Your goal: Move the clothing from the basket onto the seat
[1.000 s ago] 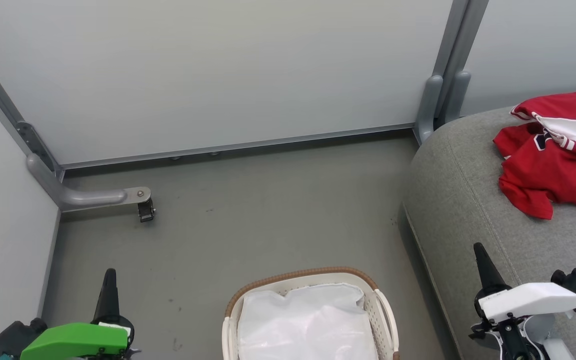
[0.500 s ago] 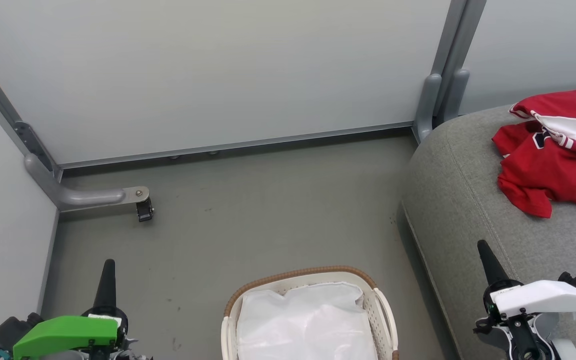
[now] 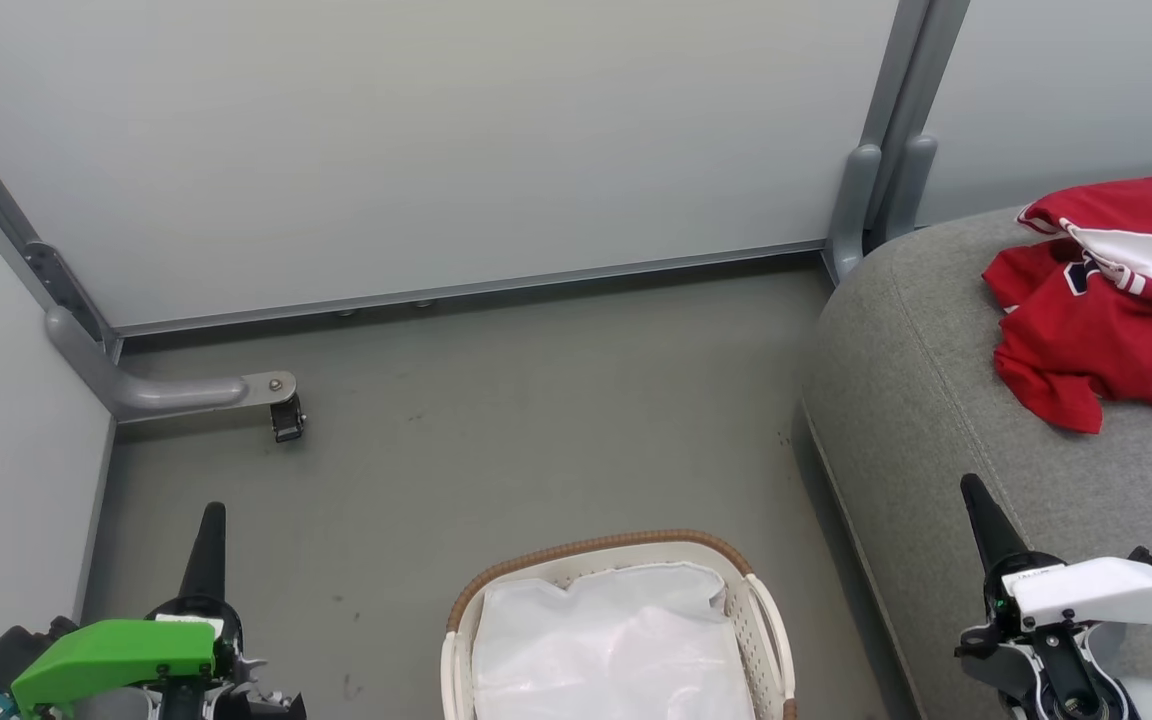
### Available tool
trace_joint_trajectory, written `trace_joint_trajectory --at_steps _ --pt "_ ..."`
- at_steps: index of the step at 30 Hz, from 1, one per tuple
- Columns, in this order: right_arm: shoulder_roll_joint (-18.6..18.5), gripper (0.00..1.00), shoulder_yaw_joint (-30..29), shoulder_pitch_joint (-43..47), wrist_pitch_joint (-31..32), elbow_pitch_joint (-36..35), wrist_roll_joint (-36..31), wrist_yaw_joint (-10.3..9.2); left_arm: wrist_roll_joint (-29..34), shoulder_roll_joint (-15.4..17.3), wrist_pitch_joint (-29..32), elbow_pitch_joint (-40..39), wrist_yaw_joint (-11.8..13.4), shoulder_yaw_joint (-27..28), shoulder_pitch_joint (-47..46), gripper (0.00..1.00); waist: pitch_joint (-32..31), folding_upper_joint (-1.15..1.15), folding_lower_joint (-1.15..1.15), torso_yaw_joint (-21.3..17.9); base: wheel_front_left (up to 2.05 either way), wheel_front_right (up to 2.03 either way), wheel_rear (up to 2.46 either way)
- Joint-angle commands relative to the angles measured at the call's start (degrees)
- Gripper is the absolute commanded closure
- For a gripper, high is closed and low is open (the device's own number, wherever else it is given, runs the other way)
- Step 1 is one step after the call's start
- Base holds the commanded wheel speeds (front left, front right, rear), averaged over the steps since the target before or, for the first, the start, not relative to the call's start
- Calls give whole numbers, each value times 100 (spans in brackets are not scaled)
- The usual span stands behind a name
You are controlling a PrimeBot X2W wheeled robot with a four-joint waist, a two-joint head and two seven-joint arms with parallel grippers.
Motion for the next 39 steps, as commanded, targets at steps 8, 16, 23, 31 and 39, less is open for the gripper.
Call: trace_joint_trajectory --at_steps 8,16,23,31,39 --pt "-34 100 -78 -105 121 -84 448 -2 -396 30 114 -40 -38 58 -192 100 11 50 0 -11 0 0 0" --pt "-37 100 -133 -105 216 -112 805 -3 -704 31 207 -38 -48 97 -258 100 21 55 0 -22 0 0 0" --pt "-38 100 -176 -100 290 -133 1095 -3 -950 32 279 -36 -56 126 -304 100 31 58 0 -31 0 0 0" --pt "-40 100 -225 -100 375 -159 1439 -3 -1254 33 368 -33 -56 157 -356 100 42 63 0 -43 0 0 0" --pt "-40 100 -231 -99 392 -161 1490 -3 -1289 33 392 -30 -59 162 -342 100 45 64 0 -45 0 0 0"
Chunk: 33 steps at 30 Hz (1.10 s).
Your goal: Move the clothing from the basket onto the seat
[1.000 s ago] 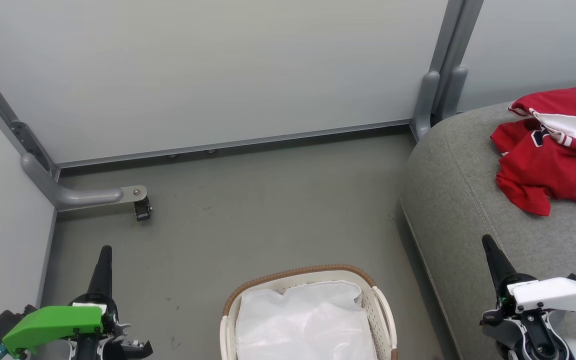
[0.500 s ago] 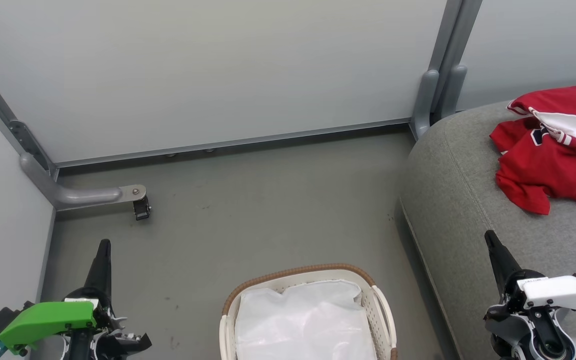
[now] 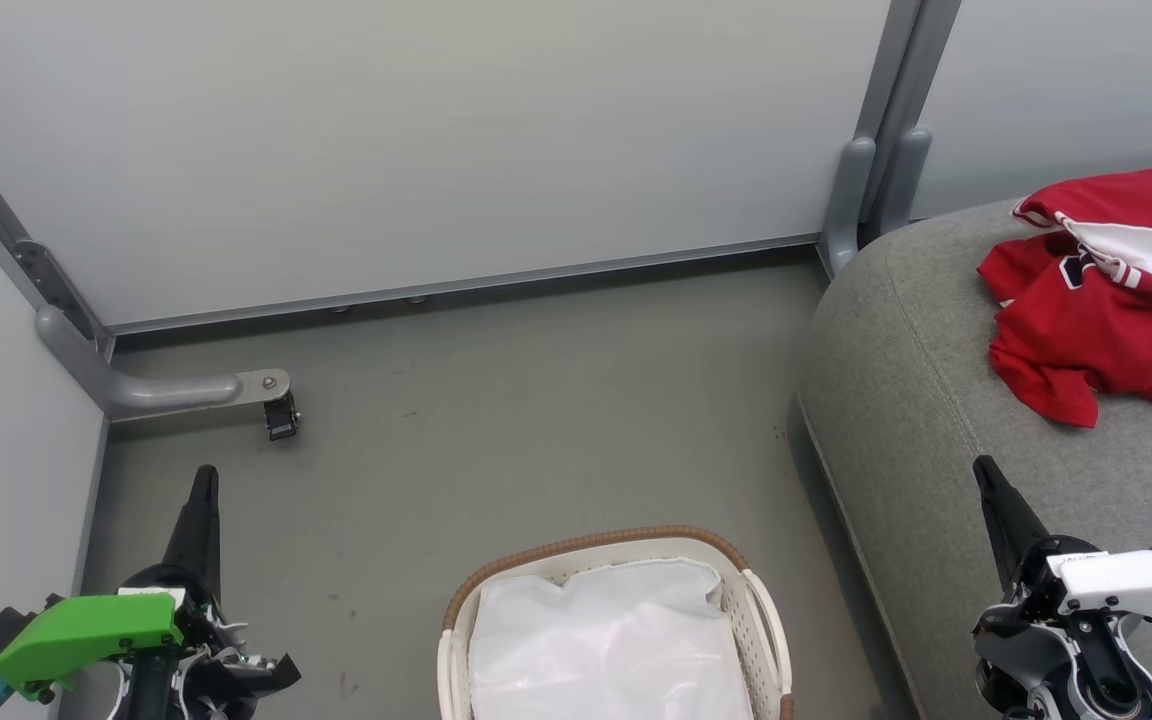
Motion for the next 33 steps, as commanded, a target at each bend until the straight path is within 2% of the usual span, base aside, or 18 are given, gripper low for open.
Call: trace_joint_trajectory --at_steps 1,33 --pt "-32 100 -12 -43 19 -25 21 -2 -20 31 26 -9 -36 13 -62 100 0 64 0 0 0 0 0" --pt "-32 100 -11 -41 18 -25 22 -2 -21 31 25 -11 -36 12 -62 100 0 64 0 0 0 0 0"
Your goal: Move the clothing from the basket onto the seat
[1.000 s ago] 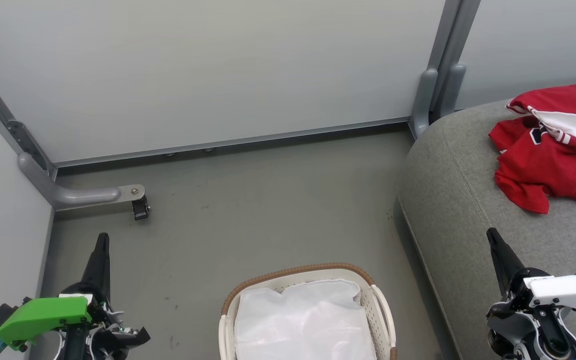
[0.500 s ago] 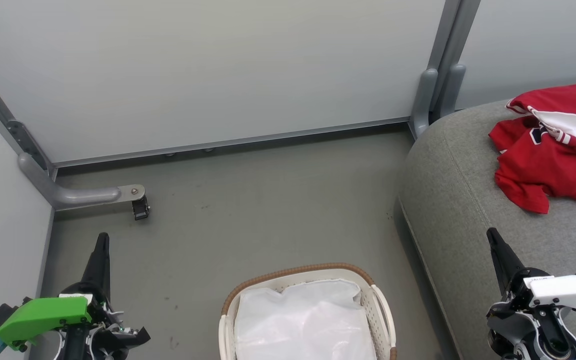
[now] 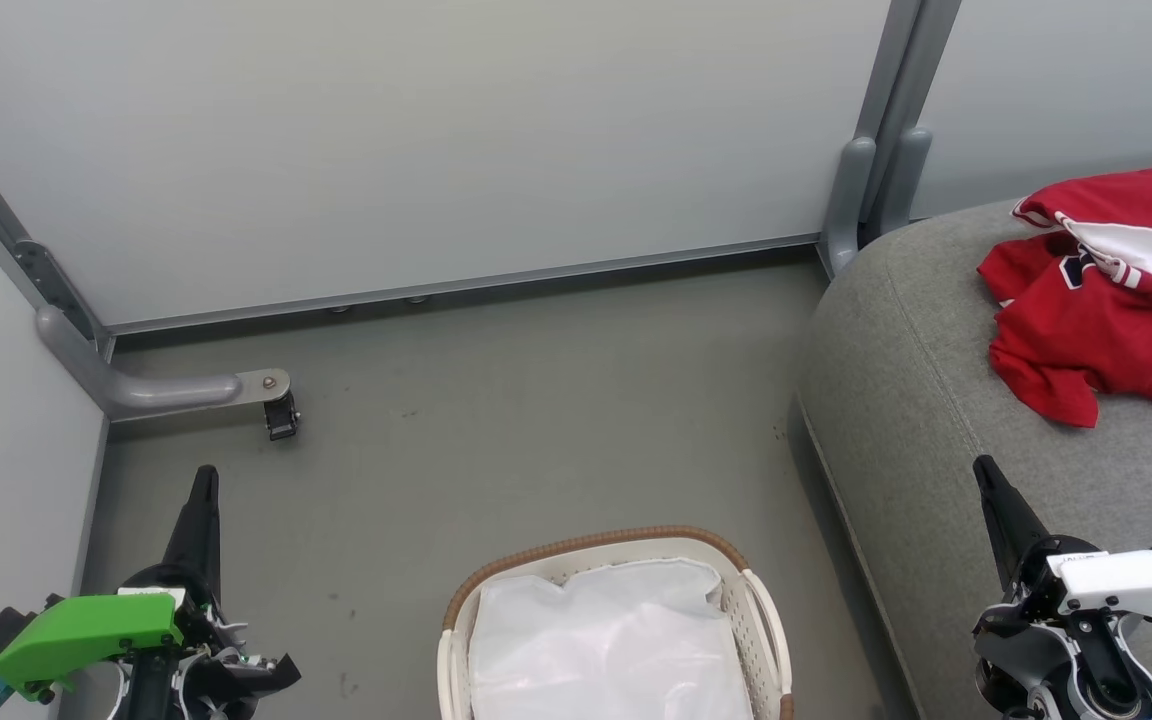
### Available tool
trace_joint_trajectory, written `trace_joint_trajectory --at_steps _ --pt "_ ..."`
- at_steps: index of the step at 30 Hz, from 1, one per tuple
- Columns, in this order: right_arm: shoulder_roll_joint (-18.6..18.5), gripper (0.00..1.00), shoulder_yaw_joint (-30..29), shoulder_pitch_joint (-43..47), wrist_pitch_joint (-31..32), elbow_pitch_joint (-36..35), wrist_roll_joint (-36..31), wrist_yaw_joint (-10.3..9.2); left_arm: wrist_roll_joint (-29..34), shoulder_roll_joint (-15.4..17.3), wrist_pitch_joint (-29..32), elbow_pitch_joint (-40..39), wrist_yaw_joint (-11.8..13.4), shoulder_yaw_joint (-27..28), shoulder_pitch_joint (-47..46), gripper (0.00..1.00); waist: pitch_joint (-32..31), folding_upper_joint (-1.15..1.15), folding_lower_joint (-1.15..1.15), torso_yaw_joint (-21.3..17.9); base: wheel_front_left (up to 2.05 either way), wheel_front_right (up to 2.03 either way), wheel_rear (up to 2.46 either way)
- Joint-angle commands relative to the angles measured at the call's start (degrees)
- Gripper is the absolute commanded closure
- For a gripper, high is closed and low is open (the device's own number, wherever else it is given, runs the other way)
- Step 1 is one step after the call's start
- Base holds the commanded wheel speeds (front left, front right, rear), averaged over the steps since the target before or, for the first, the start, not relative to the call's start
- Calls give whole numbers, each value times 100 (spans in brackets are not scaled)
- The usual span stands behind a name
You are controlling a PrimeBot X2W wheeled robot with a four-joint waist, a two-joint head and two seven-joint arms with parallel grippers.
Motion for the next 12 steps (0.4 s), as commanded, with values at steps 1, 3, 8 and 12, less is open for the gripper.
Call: trace_joint_trajectory --at_steps 1,3,8,12 --pt "-32 100 -11 -40 18 -23 22 -2 -21 31 25 -11 -35 12 -62 100 0 64 0 0 0 0 0" --pt "-32 100 -11 -40 18 -23 22 -2 -21 31 25 -10 -36 12 -62 100 0 64 0 0 0 0 0" --pt "-32 100 -11 -40 18 -24 22 -2 -20 31 24 -10 -36 12 -62 100 0 64 0 0 0 0 0" --pt "-32 100 -10 -40 18 -24 22 -2 -20 31 24 -10 -36 12 -62 100 0 64 0 0 0 0 0"
